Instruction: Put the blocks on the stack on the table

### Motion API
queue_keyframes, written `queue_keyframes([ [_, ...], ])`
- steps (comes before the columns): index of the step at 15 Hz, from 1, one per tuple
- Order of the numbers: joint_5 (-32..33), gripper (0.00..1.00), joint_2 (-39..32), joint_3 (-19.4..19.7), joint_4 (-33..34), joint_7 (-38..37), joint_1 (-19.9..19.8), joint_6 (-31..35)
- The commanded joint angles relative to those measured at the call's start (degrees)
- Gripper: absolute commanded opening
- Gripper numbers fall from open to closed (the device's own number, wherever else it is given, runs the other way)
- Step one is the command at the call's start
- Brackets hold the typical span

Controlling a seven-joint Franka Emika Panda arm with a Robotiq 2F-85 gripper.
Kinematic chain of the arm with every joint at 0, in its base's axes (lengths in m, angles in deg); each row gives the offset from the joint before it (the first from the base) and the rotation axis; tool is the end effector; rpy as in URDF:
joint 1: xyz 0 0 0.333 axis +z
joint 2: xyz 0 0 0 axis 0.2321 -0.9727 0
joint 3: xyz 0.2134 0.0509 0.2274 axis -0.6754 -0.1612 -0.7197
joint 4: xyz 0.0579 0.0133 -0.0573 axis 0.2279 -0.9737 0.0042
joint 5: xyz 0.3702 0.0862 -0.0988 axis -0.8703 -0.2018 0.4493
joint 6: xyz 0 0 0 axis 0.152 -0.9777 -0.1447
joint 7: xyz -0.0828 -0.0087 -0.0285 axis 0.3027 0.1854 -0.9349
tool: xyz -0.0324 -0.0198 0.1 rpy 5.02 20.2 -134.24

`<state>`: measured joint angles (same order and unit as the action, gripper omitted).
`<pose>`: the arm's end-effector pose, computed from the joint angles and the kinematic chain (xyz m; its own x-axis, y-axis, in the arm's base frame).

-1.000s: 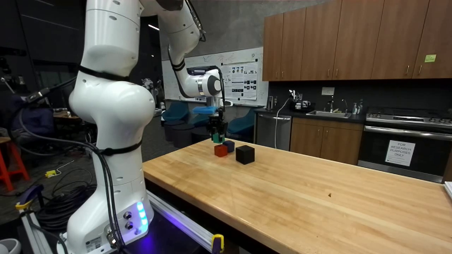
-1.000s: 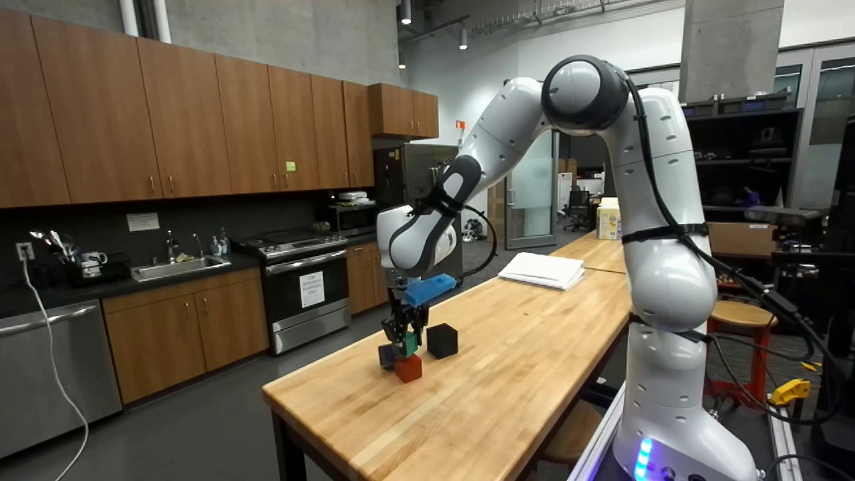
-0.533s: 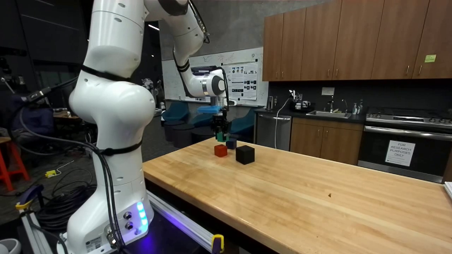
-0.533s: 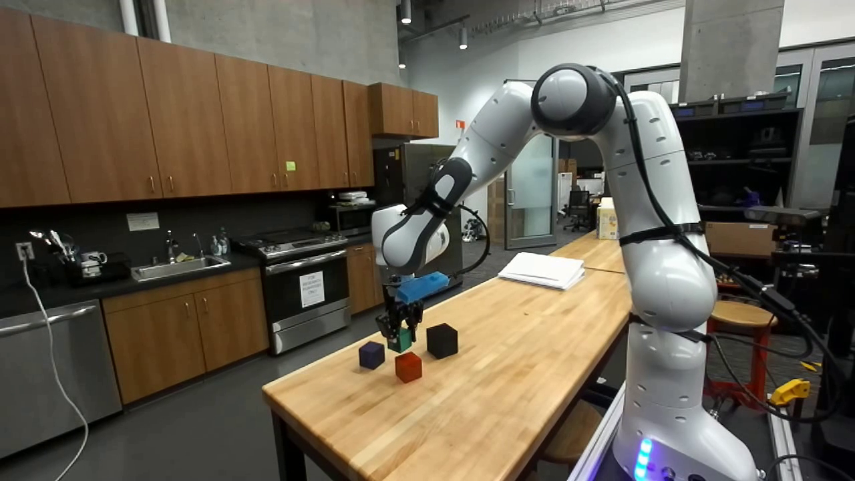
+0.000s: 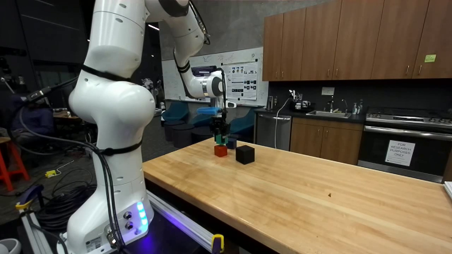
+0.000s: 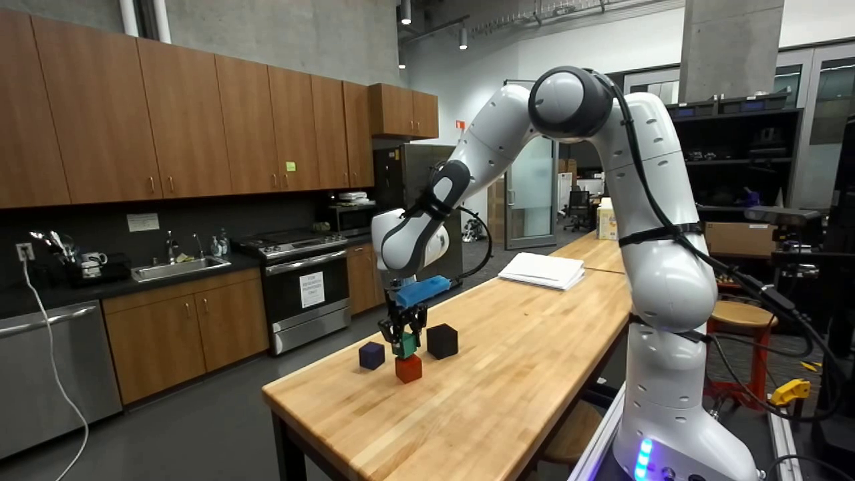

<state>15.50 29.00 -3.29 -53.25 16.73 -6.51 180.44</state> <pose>0.5391 0.0926 0.2575 0.9919 -0.1145 -0.0543 -0.1103 -0.9910 0.0757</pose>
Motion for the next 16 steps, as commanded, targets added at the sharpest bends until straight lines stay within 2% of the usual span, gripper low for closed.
queue_keyframes([
  [1,-2.97,0.25,-0.17,0.31,0.37,-3.01,0.66,-1.21],
  [7,-7.53,0.25,0.06,0.50,0.31,-5.86,0.51,-1.97],
  [16,-8.15,0.25,0.04,1.30,-0.14,-7.15,0.27,-1.23],
])
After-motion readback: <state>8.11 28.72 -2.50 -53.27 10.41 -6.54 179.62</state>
